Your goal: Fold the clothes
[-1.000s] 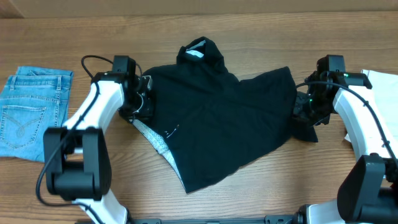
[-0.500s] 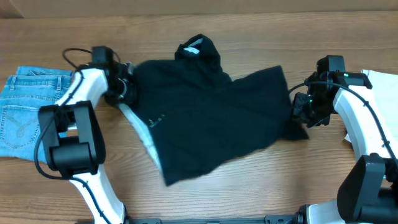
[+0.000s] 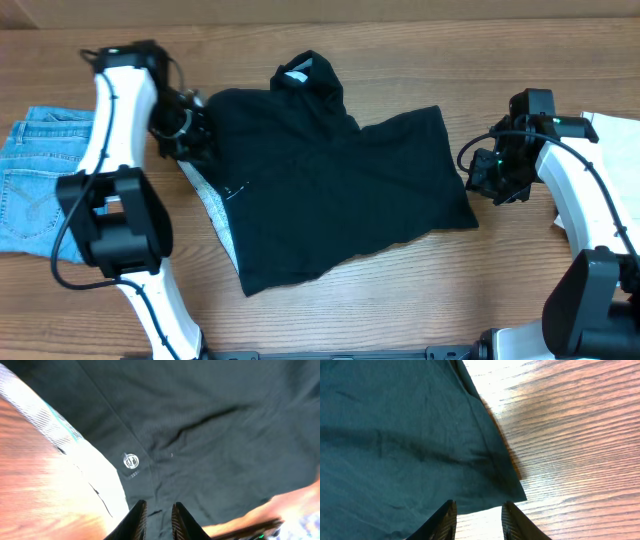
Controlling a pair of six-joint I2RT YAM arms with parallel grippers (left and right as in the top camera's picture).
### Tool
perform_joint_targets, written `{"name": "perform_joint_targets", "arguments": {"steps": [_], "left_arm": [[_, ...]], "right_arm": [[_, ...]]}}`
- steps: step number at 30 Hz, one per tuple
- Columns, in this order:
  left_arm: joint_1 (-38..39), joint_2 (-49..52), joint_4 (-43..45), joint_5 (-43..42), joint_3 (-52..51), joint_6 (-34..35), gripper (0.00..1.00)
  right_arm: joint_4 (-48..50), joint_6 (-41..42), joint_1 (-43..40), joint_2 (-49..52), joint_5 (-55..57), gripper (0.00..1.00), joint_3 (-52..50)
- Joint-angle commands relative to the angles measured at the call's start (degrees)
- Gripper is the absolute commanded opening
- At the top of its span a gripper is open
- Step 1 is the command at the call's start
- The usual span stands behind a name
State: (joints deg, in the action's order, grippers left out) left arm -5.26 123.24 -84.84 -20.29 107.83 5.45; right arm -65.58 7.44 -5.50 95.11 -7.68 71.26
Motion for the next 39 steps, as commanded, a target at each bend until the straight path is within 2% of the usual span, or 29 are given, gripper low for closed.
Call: {"name": "perform_joint_targets", "arguments": {"steps": [1, 2, 4, 5, 8, 11, 13, 15, 19, 21, 28, 32, 33, 37, 39], "left_arm": [[1.5, -0.1, 6.7, 3.7, -3.2, -0.8, 0.24], [1.6, -0.1, 12.2, 2.7, -4.2, -1.2, 0.27], [1.9, -0.1, 12.4, -0.7, -5.1, -0.2, 0.32], [2.4, -0.1, 11.6, 1.7, -6.6, 5.8, 0.33], [4.4, 0.2, 17.6, 13.6, -12.1, 7.0, 0.33], [4.9, 0.7, 21.4, 15.9, -16.2, 5.9, 0.29], [4.9, 1.9, 23.3, 16.3, -17.6, 5.2, 0.20], [4.9, 4.2, 25.4, 19.4, -17.7, 5.0, 0.17], [3.5, 11.2, 32.9, 20.9, -17.2, 4.9, 0.16], [1.6, 14.4, 33.6, 20.9, -14.6, 4.9, 0.16], [-2.4, 17.3, 27.6, 20.5, 4.6, 1.9, 0.16], [-2.4, 17.2, 15.5, 14.1, 14.5, 0.0, 0.19], [-2.4, 17.2, 12.1, 11.8, 16.4, -0.3, 0.21], [-2.4, 17.2, -0.7, 6.7, 21.3, -0.2, 0.41], [-2.4, 17.2, -4.3, 5.3, 22.2, -0.1, 0.43]], "right_arm": [[0.0, -0.4, 0.0, -0.3, -0.6, 0.33, 1.5], [0.1, -0.4, 0.0, -0.3, -0.6, 0.33, 1.5], [0.0, -0.4, 0.0, -0.3, -0.5, 0.34, 1.5], [0.1, -0.4, 0.0, -0.3, -0.5, 0.33, 1.5], [0.0, -0.4, 0.0, -0.3, -0.6, 0.34, 1.5], [0.0, -0.4, 0.0, -0.3, -0.5, 0.33, 1.5], [0.0, -0.4, 0.0, -0.3, -0.5, 0.33, 1.5], [-0.3, -0.4, 0.0, -0.3, -0.5, 0.34, 1.5], [-1.0, -0.4, 0.0, -0.3, -0.5, 0.34, 1.5], [-1.0, -0.4, 0.0, -0.3, -0.6, 0.34, 1.5], [-0.7, -0.2, 0.0, -0.3, -0.6, 0.34, 1.5], [-0.7, -0.2, 0.0, -0.3, -0.6, 0.34, 1.5], [-0.7, -0.2, 0.0, -0.3, -0.6, 0.34, 1.5], [-0.6, -0.2, 0.0, -0.3, -0.7, 0.34, 1.5], [1.4, -3.0, 0.1, -0.3, -6.4, 0.36, 1.6]]}}
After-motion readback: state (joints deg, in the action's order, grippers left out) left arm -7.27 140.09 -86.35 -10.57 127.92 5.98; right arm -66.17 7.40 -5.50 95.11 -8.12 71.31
